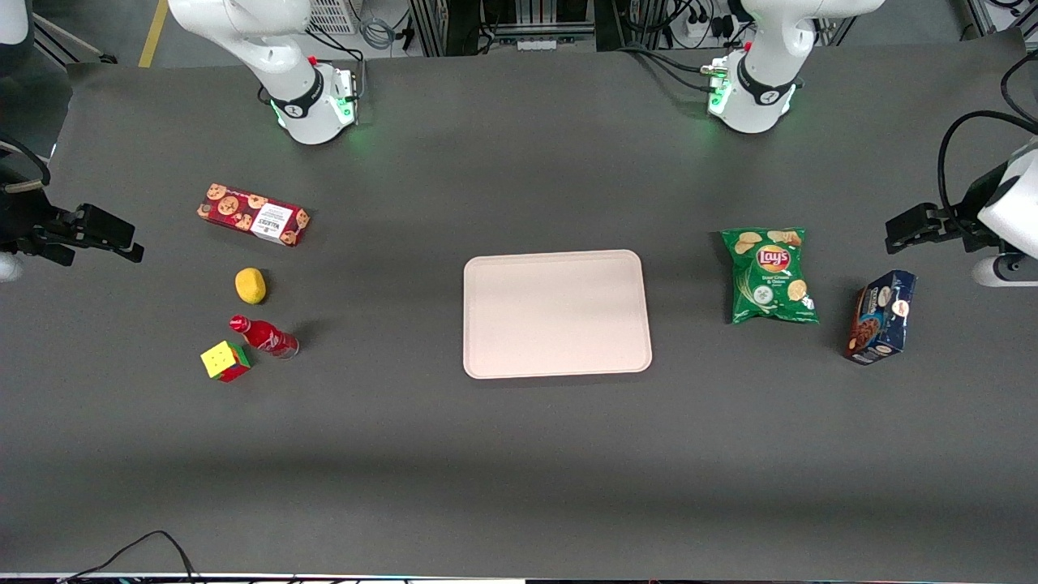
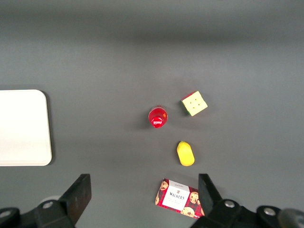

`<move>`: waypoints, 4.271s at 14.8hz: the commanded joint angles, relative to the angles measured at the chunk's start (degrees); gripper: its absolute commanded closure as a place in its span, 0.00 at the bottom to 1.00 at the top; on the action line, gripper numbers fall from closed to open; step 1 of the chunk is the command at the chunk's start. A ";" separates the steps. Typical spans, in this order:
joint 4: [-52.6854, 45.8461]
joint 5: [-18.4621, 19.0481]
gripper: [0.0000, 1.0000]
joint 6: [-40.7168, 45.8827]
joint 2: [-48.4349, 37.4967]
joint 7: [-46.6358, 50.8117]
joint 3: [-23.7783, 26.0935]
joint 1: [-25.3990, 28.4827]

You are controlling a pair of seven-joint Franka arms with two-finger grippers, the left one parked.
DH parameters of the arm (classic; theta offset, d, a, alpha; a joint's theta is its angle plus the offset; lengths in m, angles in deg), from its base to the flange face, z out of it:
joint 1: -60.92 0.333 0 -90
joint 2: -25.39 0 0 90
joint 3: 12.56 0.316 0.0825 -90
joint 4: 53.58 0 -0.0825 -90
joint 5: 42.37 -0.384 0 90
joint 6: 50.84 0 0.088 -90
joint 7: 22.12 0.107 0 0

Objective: Place coke bottle on tray

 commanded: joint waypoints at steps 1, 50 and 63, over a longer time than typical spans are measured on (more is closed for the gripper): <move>-1.84 -0.77 0.00 1.46 1.08 1.41 0.15 0.24; 36.66 2.48 1.00 -38.97 2.05 -10.37 1.39 -1.52; 9.43 0.91 1.00 -5.04 -3.41 7.52 16.04 -0.73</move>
